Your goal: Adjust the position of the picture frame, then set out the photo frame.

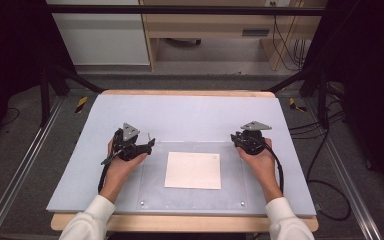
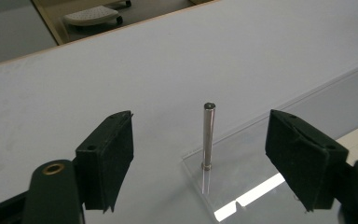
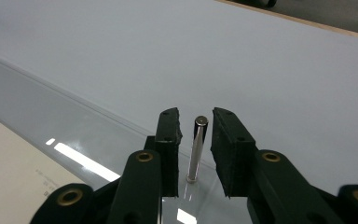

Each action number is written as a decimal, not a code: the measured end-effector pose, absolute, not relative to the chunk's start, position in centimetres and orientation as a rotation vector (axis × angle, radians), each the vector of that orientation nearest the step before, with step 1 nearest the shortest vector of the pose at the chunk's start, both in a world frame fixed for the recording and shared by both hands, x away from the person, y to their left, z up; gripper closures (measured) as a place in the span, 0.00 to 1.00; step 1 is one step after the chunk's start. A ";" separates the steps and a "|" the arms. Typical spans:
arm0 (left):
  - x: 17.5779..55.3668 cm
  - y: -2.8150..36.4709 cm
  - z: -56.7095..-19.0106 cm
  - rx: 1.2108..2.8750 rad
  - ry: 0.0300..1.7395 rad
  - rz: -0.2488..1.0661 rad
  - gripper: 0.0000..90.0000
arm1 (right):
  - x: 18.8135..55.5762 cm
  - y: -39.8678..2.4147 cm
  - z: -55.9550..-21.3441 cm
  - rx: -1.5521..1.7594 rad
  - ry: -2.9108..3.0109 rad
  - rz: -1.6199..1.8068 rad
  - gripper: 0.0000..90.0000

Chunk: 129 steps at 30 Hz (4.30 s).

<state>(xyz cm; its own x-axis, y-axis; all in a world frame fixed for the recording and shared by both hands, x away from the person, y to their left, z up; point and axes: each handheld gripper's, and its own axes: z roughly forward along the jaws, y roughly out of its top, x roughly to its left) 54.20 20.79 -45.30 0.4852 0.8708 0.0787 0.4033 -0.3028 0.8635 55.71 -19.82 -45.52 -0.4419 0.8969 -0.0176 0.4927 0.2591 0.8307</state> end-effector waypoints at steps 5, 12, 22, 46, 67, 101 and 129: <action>54.2 20.7 -45.6 1.884 1.051 0.705 0.17 | 55.8 -19.6 -45.5 1.249 2.031 1.070 0.89; 54.2 20.4 -45.8 1.886 1.023 0.666 0.14 | 55.7 -19.8 -45.5 1.256 2.020 1.070 0.95; 54.4 19.8 -46.2 1.837 1.050 0.719 0.54 | 55.8 -19.8 -45.5 1.259 2.019 1.068 0.95; 55.7 19.3 -45.7 1.869 1.131 0.684 0.94 | 55.9 -19.7 -45.4 1.285 2.026 1.065 0.95; 57.5 19.4 -44.2 1.997 1.176 0.567 0.95 | 57.4 -19.6 -44.0 1.374 2.154 0.961 0.95; 59.8 19.9 -43.4 2.060 1.223 0.399 0.95 | 56.2 -21.1 -42.1 1.316 2.176 0.994 0.65; 60.2 19.8 -43.1 2.085 1.253 0.374 0.95 | 40.9 -20.1 -44.9 0.929 2.192 1.075 0.15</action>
<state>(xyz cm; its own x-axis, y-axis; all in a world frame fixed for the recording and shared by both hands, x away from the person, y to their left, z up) 60.24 19.76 -43.09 0.4980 0.8623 -0.0916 0.6712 -0.3165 0.6703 40.87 -20.09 -44.94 -0.6275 0.7637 -0.1516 0.3479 0.4491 0.8230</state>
